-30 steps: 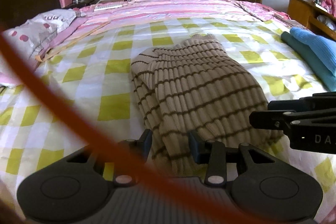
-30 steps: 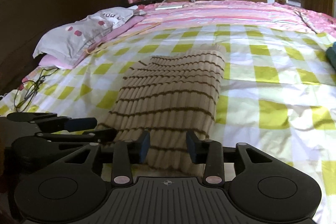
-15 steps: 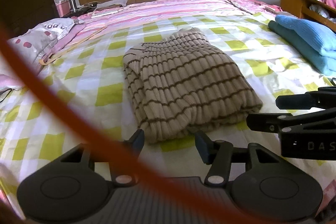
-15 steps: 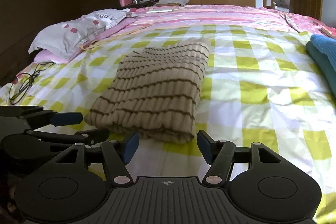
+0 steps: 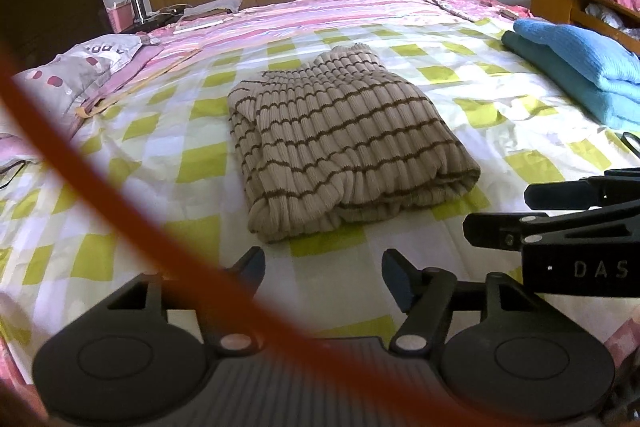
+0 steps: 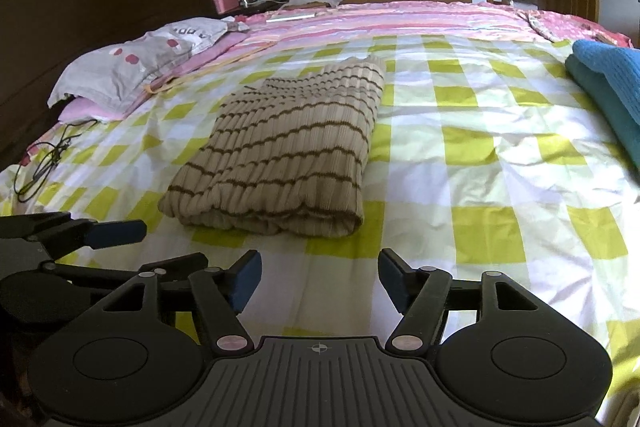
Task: Fold small clothes
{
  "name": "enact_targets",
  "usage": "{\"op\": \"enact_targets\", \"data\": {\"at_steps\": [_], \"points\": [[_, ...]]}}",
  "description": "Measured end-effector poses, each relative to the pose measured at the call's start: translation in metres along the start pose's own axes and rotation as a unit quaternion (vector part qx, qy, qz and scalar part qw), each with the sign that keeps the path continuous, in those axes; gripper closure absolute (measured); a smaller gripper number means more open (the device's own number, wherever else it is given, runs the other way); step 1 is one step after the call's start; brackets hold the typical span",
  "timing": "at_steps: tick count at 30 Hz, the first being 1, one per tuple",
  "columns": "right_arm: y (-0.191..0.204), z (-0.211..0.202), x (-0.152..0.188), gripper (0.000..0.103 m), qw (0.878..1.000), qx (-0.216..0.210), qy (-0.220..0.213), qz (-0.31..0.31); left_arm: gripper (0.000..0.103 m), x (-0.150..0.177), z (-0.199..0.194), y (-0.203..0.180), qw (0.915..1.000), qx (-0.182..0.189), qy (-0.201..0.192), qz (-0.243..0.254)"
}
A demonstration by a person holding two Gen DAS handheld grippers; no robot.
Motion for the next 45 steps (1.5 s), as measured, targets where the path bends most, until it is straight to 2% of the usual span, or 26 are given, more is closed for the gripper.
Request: {"op": "enact_targets", "data": {"at_steps": [20, 34, 45], "points": [[-0.006, 0.003, 0.018, 0.036, 0.999, 0.027, 0.019, 0.005, 0.02, 0.01, -0.002, 0.0, 0.9999, -0.007, 0.002, -0.007], [-0.007, 0.004, 0.025, 0.036, 0.999, 0.033, 0.031, 0.011, 0.02, 0.012, -0.001, -0.005, 0.9995, -0.025, 0.016, 0.008], [-0.007, 0.004, 0.026, 0.036, 0.999, 0.034, 0.031, 0.011, 0.021, 0.014, 0.0, -0.003, 0.9995, -0.016, 0.028, -0.007]]}}
Point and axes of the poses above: each gripper's, at about its wrist camera, not at the fingertips, and z roughly the way its jaws point, y to its left, x to its underside, the point moved 4 cm from there along z, roughly the way its jaws point, and after that the axes turned 2 degrees about z, right-handed, at the moved point
